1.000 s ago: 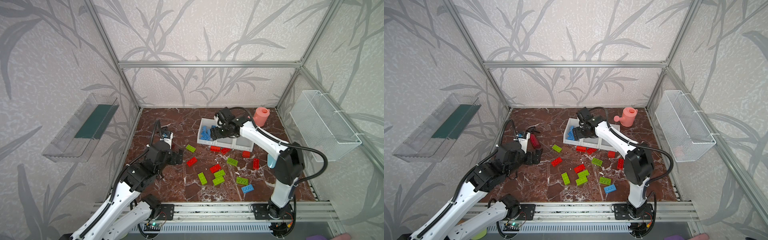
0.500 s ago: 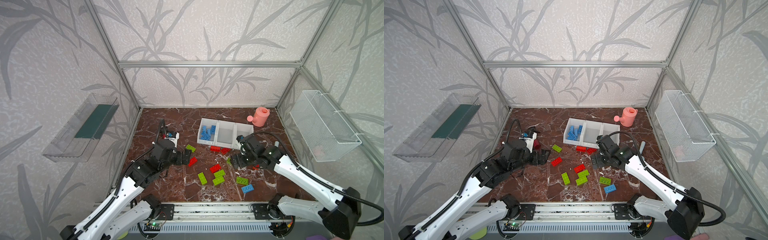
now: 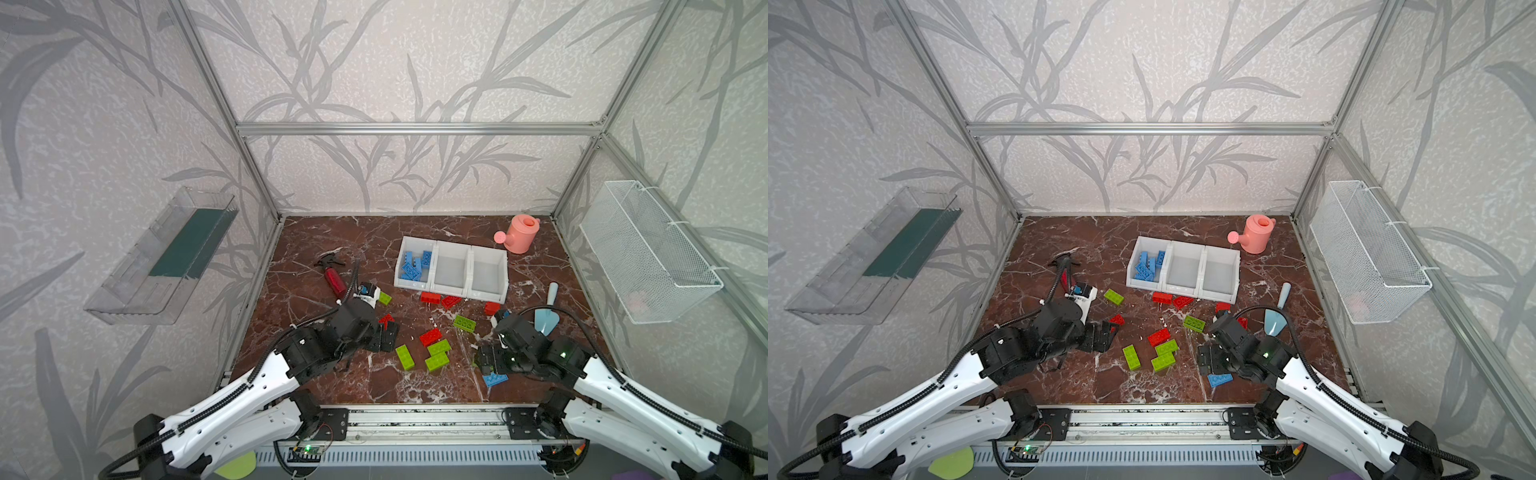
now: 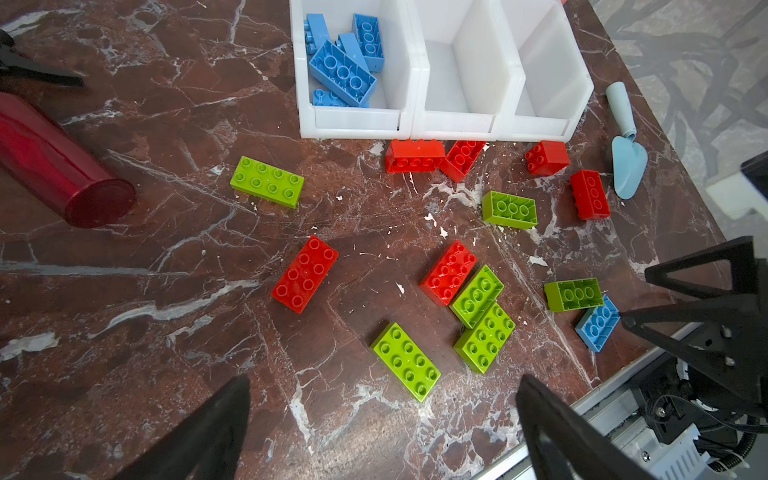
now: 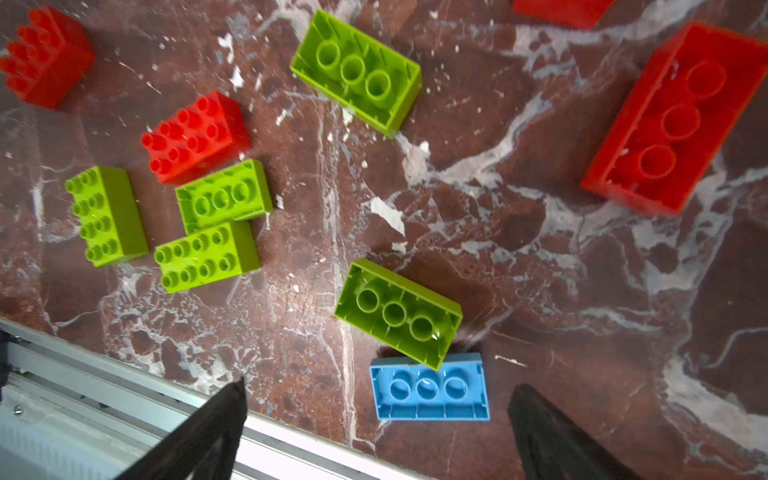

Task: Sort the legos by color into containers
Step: 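Reach the right gripper to the blue brick beside a green brick and grasp, then carry the blue brick over the bin and drop it in, right gripper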

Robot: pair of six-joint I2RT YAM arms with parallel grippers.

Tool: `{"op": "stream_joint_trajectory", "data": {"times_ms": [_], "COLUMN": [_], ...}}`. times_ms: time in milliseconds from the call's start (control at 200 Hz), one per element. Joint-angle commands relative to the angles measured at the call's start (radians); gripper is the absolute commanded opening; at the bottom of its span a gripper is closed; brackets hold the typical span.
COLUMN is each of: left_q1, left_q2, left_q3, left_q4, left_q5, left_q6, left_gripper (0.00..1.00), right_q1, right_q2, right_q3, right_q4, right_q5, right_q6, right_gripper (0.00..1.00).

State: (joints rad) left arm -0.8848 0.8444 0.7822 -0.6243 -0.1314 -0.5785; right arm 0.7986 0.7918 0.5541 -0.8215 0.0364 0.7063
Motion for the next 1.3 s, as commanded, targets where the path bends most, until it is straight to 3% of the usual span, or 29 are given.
{"op": "stream_joint_trajectory", "data": {"times_ms": [0, 370, 900, 1100, 1295], "left_q1": [-0.021, -0.037, -0.038, -0.039, -0.039], "left_q2": [-0.023, -0.115, -0.122, -0.119, -0.123], "left_q3": [-0.029, -0.115, -0.153, -0.152, -0.155], "left_q4": [0.013, 0.029, 0.052, 0.052, 0.049], "left_q5": [-0.072, -0.109, -0.117, -0.124, -0.128], "left_q6": [-0.045, -0.084, -0.088, -0.083, -0.085], "left_gripper": [0.99, 0.99, 0.99, 0.98, 0.98], "right_q1": [0.051, 0.069, 0.202, 0.206, 0.21], "right_q2": [0.002, 0.062, 0.204, 0.25, 0.267], "right_q3": [-0.034, -0.114, -0.102, -0.087, -0.086], "right_q4": [-0.014, 0.068, 0.084, 0.082, 0.096], "right_q5": [0.073, 0.107, 0.154, 0.163, 0.159], "right_q6": [0.113, 0.131, 0.173, 0.167, 0.167], "right_gripper": [0.99, 0.99, 0.97, 0.89, 0.72]}}
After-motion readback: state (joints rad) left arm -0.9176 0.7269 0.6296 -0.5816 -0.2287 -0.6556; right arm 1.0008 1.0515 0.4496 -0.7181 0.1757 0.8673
